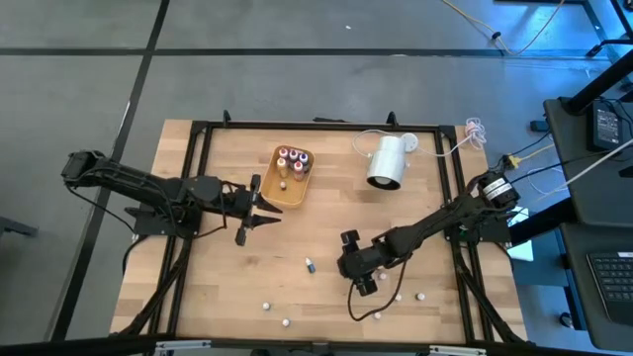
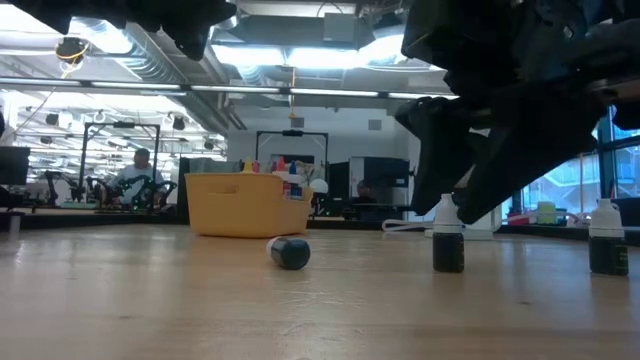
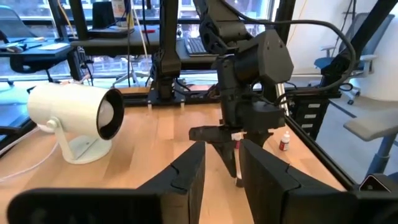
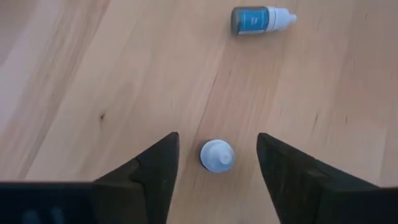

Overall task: Pick & Place food coloring
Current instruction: Put the right small purple food coloring bottle into the yellow bin

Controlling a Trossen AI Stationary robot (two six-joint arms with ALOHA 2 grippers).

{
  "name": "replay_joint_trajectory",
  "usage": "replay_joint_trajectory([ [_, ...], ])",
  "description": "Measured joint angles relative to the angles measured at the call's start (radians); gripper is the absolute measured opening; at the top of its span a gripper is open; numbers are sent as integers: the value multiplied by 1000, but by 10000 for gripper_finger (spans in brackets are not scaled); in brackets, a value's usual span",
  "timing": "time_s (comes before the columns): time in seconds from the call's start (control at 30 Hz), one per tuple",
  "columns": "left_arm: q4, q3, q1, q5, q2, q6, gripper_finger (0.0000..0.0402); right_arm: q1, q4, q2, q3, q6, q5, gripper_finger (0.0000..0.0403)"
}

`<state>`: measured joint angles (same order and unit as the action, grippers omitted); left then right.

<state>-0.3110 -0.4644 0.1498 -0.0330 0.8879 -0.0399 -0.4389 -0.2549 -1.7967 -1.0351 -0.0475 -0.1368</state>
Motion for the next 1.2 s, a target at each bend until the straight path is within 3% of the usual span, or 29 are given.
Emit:
replay_joint_trajectory([
  [0.53, 1, 0, 0, 0, 0, 0, 97, 5, -1, -3, 0, 29, 0, 81],
  [1.03, 1, 0, 0, 0, 0, 0, 97, 5, -11, -3, 1, 25, -1, 95],
  [1.2, 1, 0, 0, 0, 0, 0, 96, 5, -3, -3, 1, 27, -2, 68],
])
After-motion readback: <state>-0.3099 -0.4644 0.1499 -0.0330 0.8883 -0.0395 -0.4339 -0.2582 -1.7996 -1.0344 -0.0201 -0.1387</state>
